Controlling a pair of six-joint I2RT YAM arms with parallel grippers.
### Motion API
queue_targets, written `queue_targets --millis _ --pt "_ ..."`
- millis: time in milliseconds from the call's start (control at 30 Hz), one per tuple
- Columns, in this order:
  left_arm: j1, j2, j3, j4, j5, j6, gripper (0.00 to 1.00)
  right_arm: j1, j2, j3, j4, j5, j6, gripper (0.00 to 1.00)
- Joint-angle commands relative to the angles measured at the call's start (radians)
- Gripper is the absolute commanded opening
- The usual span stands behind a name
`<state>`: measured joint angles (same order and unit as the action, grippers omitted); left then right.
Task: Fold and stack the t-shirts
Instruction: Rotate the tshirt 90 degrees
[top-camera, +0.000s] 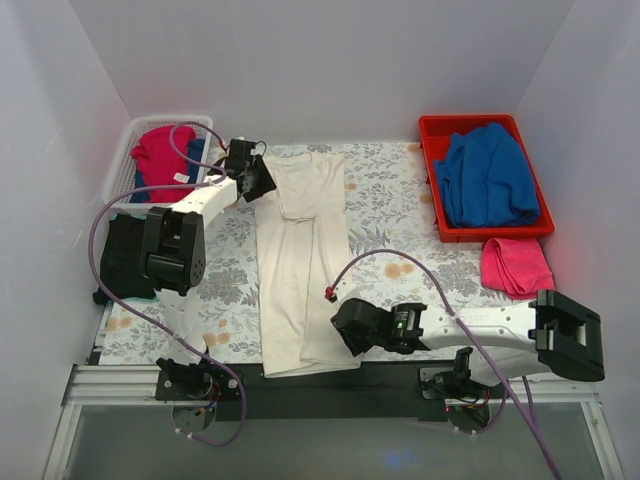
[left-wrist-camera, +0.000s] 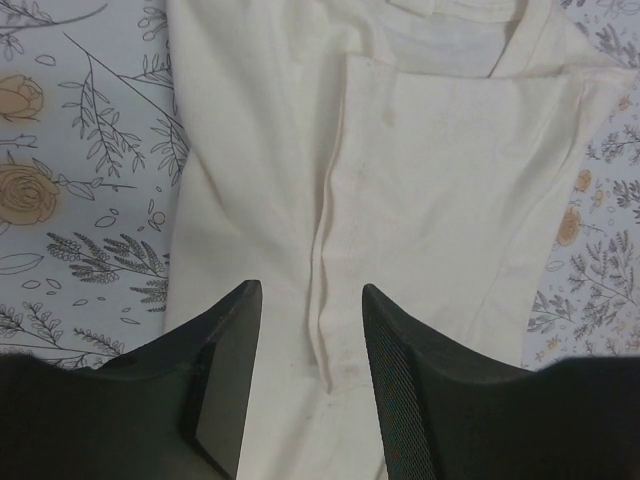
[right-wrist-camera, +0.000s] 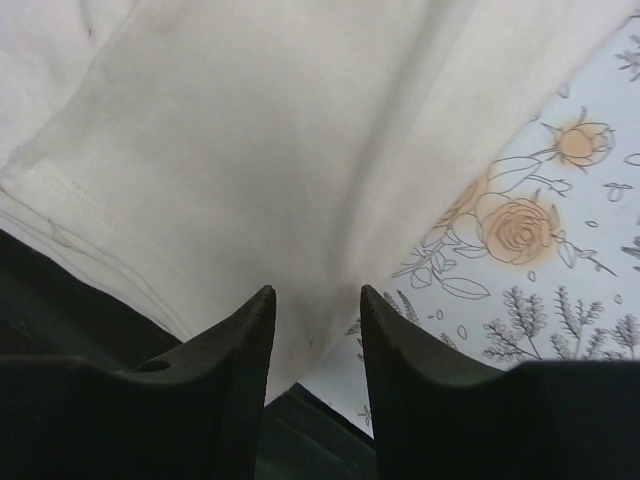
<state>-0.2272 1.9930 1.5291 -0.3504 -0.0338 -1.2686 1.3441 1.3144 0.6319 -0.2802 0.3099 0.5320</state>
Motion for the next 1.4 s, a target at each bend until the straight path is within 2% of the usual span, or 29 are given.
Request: queue_targets --millis 0,233,467,700,833,900,1000,1033,1133,1267,1367 --pt "-0.03 0.013 0.017 0.031 0.029 0.021 0.43 0.006 -0.104 0.012 -0.062 0.092 0.025 0.47" --pt "-0.08 0.128 0.04 0.048 -0.018 0.005 0.43 0.004 -0.17 0.054 -0.065 0.172 0.011 0.49" --pt "-0.093 0.274 0.169 0.034 -0.014 0.02 0.43 0.003 -0.167 0.048 -0.068 0.195 0.017 0.49" --pt "-0.107 0.484 0.458 -0.013 0.005 0.063 0.44 -0.02 -0.119 0.069 -0.07 0.221 0.002 0.5" --pt "-0.107 0.523 0.581 -0.07 -0.011 0.08 0.44 -0.039 -0.09 0.081 -0.07 0.212 -0.006 0.5" --pt "-0.107 0.488 0.559 -0.056 -0.02 0.081 0.44 -0.046 -0.093 0.081 -0.07 0.218 -0.006 0.5" --pt "-0.107 0.342 0.409 0.049 -0.04 0.084 0.44 -0.062 -0.118 0.075 -0.068 0.221 -0.01 0.5" --pt "-0.107 0.246 0.314 0.086 -0.046 0.086 0.44 -0.066 -0.127 0.075 -0.067 0.222 -0.012 0.5" --pt "-0.107 0.121 0.218 0.185 -0.041 0.089 0.45 -0.079 -0.129 0.071 -0.063 0.222 -0.018 0.5" --pt "-0.11 -0.029 0.131 0.171 -0.029 0.084 0.45 -0.086 -0.127 0.066 -0.056 0.209 -0.006 0.5" --pt "-0.119 -0.15 0.045 0.092 -0.009 0.049 0.45 -0.089 -0.129 0.061 -0.053 0.207 0.013 0.5"
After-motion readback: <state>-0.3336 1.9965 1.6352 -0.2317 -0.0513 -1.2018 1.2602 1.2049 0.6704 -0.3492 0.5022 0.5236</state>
